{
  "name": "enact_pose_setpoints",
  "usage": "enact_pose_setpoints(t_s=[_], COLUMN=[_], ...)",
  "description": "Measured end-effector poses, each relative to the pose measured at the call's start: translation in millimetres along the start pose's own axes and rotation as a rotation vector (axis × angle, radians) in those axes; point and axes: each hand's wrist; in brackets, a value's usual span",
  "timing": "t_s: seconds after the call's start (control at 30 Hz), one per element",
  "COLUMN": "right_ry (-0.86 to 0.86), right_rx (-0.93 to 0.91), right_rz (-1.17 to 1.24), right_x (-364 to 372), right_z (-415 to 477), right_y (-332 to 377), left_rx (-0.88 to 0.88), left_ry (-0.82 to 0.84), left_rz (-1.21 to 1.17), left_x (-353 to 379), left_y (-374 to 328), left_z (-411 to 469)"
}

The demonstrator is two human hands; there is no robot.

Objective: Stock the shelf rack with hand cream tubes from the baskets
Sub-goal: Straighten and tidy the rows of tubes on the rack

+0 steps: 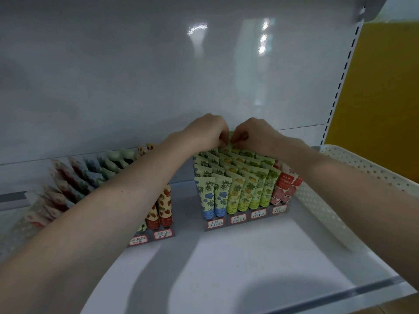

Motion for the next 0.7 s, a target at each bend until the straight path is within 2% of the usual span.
enact_pose_setpoints(t_s=[0.2, 0.37, 0.7], right_ry=[0.012, -0.142, -0.018], right_rx=[0.004, 0.022, -0.001], right_rz=[0.013, 0.092, 0.056], right_x=[-2.5, -34.3, -14.9], right_z=[2.7, 11.7, 33.4], right_y=[-3.6, -17.7, -10.5], left_rx=[0.003, -0.067, -0.045], left_ry=[0.002, -0.205, 0.026], left_rz=[-0.033, -0.134, 0.014], left_x=[-8.1, -37.2, -12.2], left_y=[2.9, 20.9, 14.0], left_z=[-0.1, 7.3, 25.8])
Point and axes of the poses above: each hand's wrist, its own z-axis towards the middle knuckle, its own x-axis out of the palm, y = z × x, and after that the axes turned 14 degrees about -x, right-handed
